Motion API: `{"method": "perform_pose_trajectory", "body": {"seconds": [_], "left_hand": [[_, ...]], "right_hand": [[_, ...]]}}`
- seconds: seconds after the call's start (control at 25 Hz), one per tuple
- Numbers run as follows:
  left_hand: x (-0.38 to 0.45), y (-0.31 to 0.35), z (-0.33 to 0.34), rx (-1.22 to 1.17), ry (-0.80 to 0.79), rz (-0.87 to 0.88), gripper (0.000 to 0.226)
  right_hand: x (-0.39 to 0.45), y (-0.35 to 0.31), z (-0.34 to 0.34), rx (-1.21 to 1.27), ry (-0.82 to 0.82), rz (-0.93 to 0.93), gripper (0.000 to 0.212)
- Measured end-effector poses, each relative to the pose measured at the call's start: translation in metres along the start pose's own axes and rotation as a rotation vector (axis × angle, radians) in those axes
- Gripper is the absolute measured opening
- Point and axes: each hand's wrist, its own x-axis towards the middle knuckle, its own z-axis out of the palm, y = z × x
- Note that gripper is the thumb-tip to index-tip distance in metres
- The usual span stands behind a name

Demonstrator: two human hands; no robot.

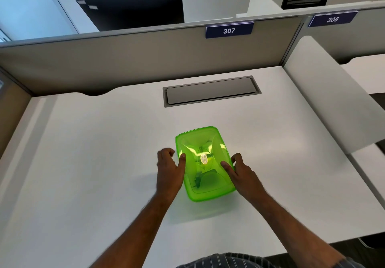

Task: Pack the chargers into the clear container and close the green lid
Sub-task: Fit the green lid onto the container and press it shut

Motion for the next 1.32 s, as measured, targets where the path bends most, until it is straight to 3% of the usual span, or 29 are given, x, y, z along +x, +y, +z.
{"method": "perform_pose_trajectory", "body": {"seconds": [0.12,0.28,0.44,0.6,0.72,0.88,1.08,1.32], "left_hand": [[0.036,0.015,-0.004,0.204,0.028,0.115,0.040],[0.068,0.026,-0.001,0.298,-0.120,0.096,0.043],[0.080,0.020,0.003,0.243,-0.245,0.051,0.044],[0.070,0.001,-0.002,0.104,-0.192,0.010,0.034],[0.055,-0.015,-0.009,0.030,-0.165,-0.031,0.032],[0.034,-0.033,-0.020,0.006,-0.171,-0.093,0.033],[-0.005,-0.043,-0.023,-0.069,-0.173,-0.176,0.032],[-0.028,-0.047,-0.027,-0.099,-0.195,-0.184,0.034]], "right_hand": [[0.014,0.005,-0.009,-0.016,-0.008,-0.056,0.051],[0.039,0.012,-0.022,-0.009,-0.056,-0.109,0.044],[0.059,0.014,-0.032,0.004,-0.110,-0.163,0.039],[0.074,0.007,-0.042,-0.093,-0.101,-0.215,0.046],[0.079,0.001,-0.042,-0.064,-0.022,-0.148,0.038],[0.071,0.000,-0.039,0.199,0.078,-0.038,0.033],[0.039,0.011,-0.027,0.391,-0.041,0.122,0.032],[0.012,0.017,-0.020,0.488,-0.074,0.106,0.023]]}}
